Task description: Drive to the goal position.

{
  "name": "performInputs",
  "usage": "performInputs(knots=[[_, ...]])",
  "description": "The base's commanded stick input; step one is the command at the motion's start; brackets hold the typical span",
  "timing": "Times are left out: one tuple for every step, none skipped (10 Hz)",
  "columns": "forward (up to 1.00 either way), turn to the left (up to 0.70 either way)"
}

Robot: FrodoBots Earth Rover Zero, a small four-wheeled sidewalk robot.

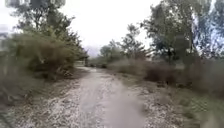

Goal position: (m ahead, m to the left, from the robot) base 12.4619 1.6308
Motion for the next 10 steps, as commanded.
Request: performInputs(knots=[[0.50,0.00],[0.50,0.00],[0.50,0.00],[0.50,0.00],[0.50,0.00],[0.50,0.00],[0.50,0.00],[0.50,0.05],[0.50,0.47],[0.50,0.34]])
